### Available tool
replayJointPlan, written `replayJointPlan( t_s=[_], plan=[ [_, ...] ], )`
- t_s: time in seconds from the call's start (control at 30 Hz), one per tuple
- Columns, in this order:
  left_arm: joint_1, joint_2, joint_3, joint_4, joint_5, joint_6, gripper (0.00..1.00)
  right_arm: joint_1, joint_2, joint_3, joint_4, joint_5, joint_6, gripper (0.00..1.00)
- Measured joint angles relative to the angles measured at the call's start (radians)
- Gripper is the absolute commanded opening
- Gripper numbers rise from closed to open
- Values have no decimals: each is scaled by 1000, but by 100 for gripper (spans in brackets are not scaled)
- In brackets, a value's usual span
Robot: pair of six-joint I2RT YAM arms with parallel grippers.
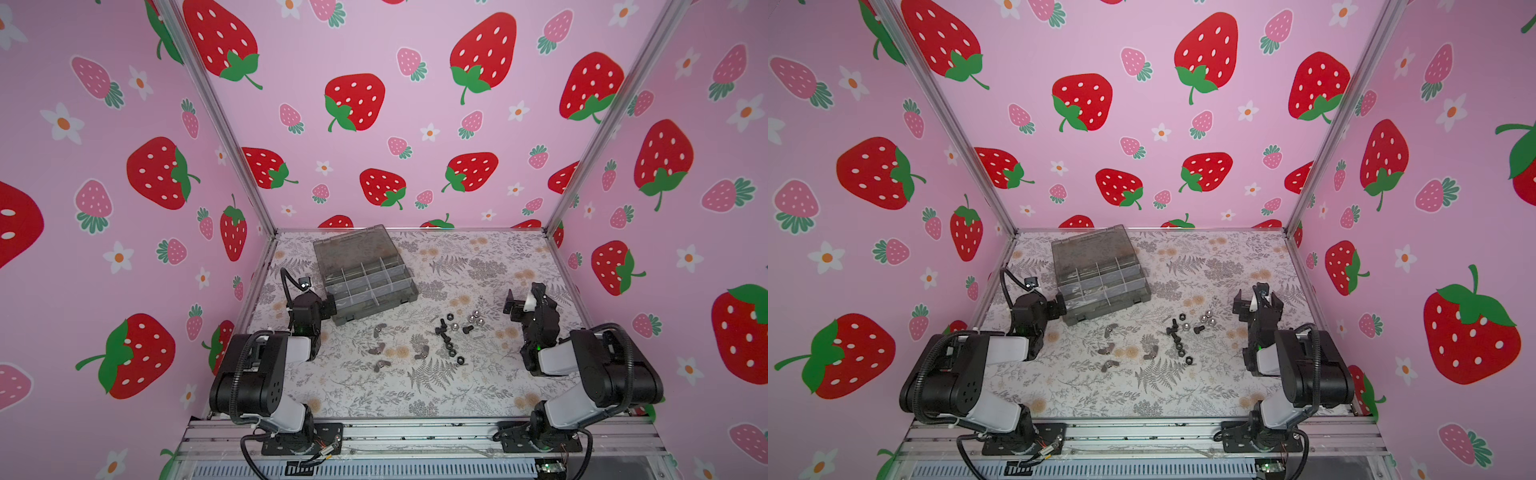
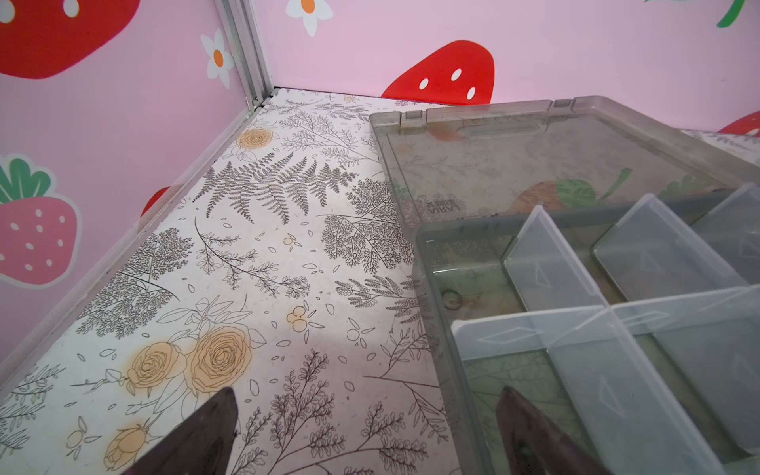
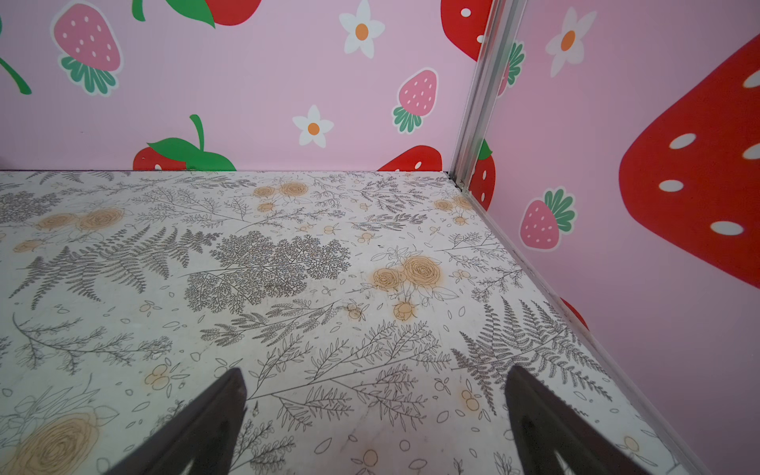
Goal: Sort the screws and nuts into containers
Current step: Pick up the nut at the center of the table.
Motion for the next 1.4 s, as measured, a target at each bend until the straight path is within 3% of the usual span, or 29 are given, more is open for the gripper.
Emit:
replayJointPlan(
  t_s=[0.23,0.4,0.8,1.07,1.4],
  plan=[
    [0,-18,0,-29,-2,-1,99,1,0,10,-19,0,-1,100],
    [0,-140,3,-118,-8,-1,99,1,-29,42,-96,9,0,100],
    [-29,-460,119,-437,8,-67,99,1,-347,109,-470,51,83,100],
    [-305,-600,192,-669,2,-109,99,5,-484,130,-711,90,180,100],
    [-682,-597,209,-848,-28,-241,99,5,-582,158,-927,71,307,100]
  ],
)
